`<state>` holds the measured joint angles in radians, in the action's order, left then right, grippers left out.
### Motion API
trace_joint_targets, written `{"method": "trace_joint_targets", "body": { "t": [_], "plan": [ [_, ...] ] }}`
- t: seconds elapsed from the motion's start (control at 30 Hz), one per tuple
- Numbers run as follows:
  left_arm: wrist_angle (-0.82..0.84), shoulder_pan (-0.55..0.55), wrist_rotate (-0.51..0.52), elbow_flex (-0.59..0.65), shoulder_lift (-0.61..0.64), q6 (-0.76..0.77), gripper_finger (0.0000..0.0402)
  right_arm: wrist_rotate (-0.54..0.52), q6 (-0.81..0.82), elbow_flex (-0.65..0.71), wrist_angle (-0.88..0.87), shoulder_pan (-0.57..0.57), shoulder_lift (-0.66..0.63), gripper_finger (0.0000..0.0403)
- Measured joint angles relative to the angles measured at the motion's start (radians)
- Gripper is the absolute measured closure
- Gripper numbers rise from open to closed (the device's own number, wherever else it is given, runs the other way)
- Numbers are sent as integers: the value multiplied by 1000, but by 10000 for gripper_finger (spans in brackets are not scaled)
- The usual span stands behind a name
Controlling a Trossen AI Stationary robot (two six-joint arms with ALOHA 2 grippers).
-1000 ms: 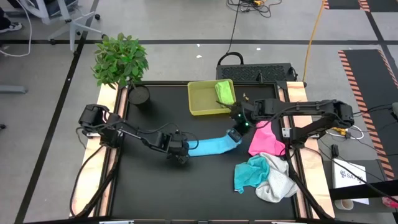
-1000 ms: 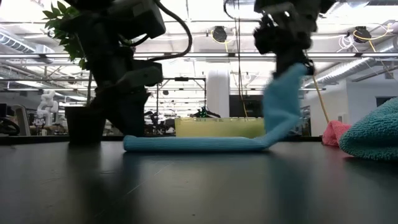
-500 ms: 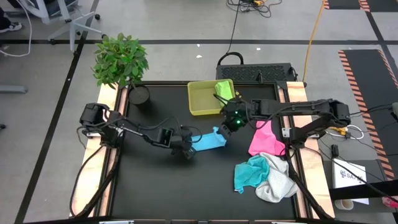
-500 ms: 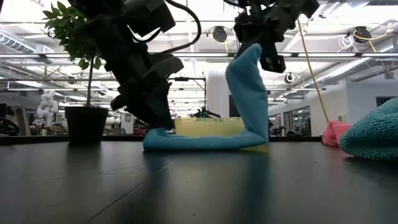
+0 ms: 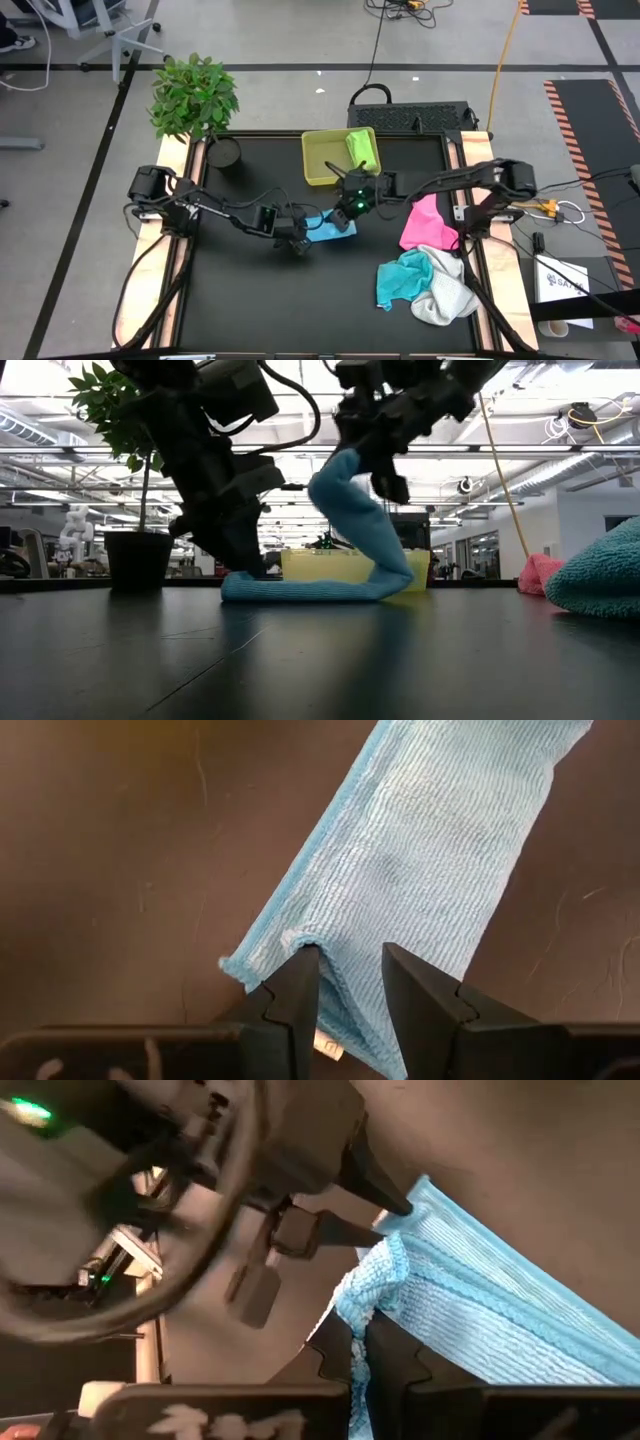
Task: Fold microfiber towels
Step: Fold the left blue microfiber cloth
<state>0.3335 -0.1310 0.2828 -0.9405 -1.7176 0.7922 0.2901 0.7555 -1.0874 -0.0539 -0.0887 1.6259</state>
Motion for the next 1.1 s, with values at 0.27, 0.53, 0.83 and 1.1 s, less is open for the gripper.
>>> {"method": "trace_joint_targets", "body": {
  "t": [0.27, 0.53, 0.83, 1.1],
  "plan": [
    [21, 0, -12, 0, 0, -1, 287, 1, 13, 1, 217, 7, 159, 403],
    [46, 0, -23, 0, 0, -2, 287, 3, 39, 1, 329, 7, 223, 403],
    [277, -27, 9, -82, 83, -26, 296, -2, 18, 0, 335, 6, 222, 403],
    [392, -45, -2, -110, 115, -16, 328, -6, 13, 2, 365, 6, 225, 403]
  ]
}}
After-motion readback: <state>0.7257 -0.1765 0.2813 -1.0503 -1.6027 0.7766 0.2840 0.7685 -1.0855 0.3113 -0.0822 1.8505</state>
